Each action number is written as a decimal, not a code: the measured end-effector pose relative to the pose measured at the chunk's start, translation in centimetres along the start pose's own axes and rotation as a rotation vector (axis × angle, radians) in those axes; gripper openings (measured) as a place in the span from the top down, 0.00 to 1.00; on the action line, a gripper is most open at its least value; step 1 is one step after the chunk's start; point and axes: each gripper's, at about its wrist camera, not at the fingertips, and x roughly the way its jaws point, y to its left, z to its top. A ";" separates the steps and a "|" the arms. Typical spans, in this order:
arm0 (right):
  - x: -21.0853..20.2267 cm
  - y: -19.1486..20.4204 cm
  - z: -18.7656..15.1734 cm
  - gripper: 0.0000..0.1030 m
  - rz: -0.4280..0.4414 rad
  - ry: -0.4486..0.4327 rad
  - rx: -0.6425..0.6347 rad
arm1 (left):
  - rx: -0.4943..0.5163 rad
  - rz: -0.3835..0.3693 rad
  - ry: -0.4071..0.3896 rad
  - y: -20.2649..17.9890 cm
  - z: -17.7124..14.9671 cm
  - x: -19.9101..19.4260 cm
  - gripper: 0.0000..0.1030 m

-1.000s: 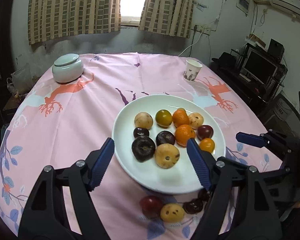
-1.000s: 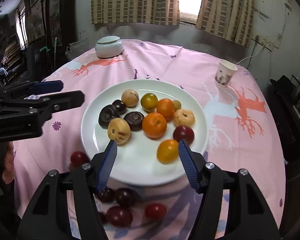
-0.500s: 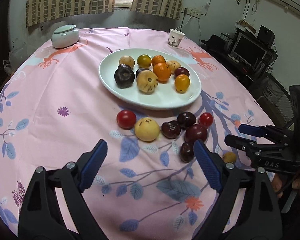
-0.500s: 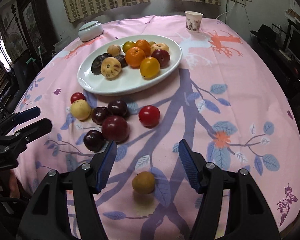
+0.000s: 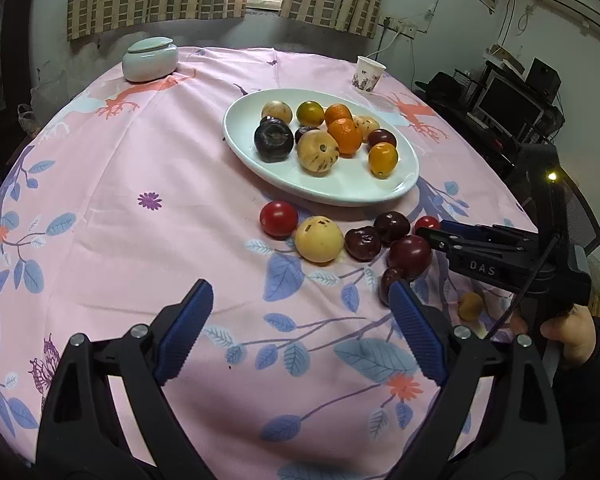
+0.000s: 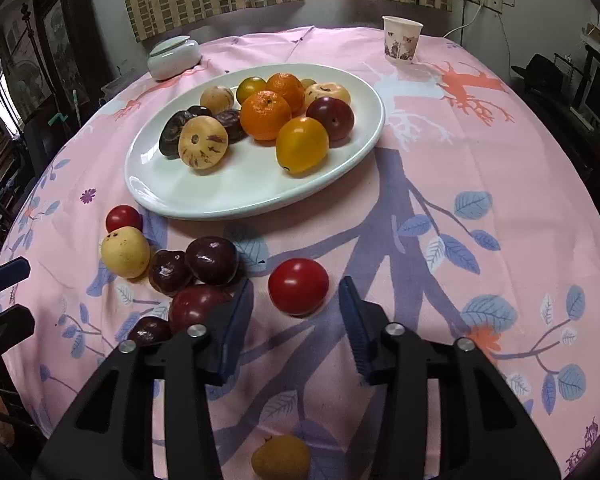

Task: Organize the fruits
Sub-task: 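Grasp a red tomato with the right tool while the left grasps a speckled yellow pear, then carry the tomato and pear onto the plate and open both tools, then grasp a small yellow-green fruit with the right tool while the left grasps a dark red plum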

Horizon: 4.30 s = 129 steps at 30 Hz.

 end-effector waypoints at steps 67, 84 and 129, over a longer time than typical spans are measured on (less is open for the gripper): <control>-6.1 1.5 -0.9 0.70 0.188 -0.043 0.010 | 0.111 -0.020 -0.032 -3.6 3.7 1.5 0.61; 2.5 -0.1 12.8 0.70 0.062 -0.072 -0.087 | 0.094 0.008 0.066 -1.1 18.2 12.6 0.61; -5.4 1.0 -7.1 0.37 0.030 0.028 0.008 | 0.030 -0.007 0.035 -2.2 -0.8 1.8 0.06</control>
